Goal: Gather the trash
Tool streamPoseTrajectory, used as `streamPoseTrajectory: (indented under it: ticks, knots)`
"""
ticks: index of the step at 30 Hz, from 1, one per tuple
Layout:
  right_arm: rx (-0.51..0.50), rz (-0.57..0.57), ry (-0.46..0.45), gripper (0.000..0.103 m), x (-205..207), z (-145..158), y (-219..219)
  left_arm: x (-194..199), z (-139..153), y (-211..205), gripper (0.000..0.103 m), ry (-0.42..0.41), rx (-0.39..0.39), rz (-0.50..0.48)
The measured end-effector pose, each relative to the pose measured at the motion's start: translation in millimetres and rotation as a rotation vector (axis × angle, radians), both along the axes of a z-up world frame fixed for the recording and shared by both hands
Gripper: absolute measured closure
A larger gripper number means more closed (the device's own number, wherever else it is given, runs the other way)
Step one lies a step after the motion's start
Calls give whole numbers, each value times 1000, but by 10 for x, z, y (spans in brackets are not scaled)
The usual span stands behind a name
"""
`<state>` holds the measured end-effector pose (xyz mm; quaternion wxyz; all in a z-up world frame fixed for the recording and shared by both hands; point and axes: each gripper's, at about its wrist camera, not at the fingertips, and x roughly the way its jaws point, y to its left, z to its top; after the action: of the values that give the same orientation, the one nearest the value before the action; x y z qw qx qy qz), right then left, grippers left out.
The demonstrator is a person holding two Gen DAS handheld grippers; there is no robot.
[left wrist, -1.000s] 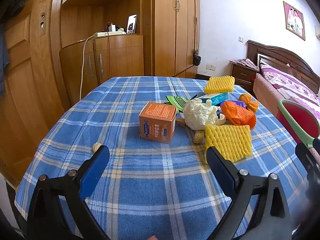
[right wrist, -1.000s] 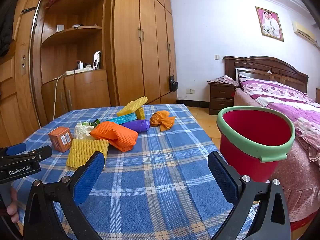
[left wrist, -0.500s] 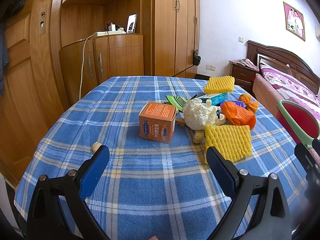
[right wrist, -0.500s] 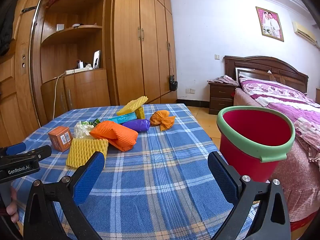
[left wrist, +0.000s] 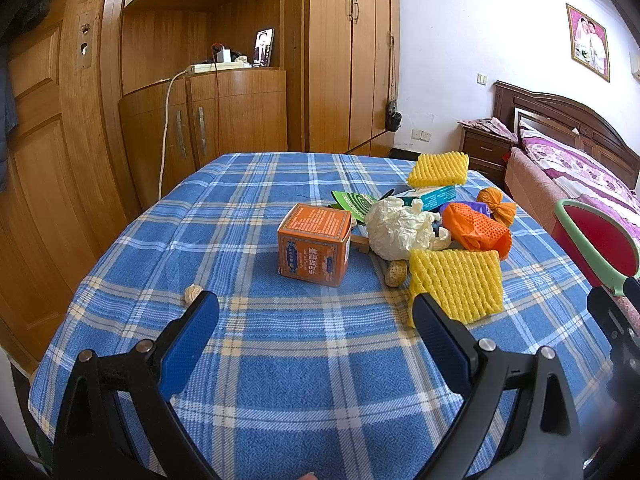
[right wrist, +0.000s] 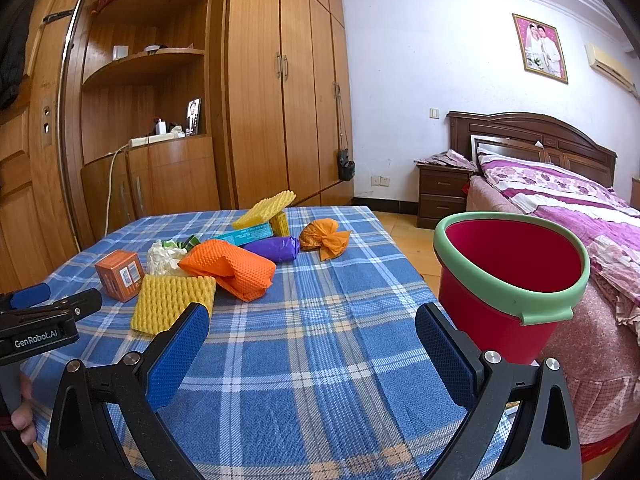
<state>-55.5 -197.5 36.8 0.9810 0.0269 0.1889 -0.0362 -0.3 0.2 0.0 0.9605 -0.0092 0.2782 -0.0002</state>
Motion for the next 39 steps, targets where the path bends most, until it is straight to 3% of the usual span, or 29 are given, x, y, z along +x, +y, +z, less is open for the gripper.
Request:
streamPoseTrajectory:
  ticks: [39]
  knots:
    - [-5,-1,3,1,-13,10,-2,0,0,0,6,0,-1,1]
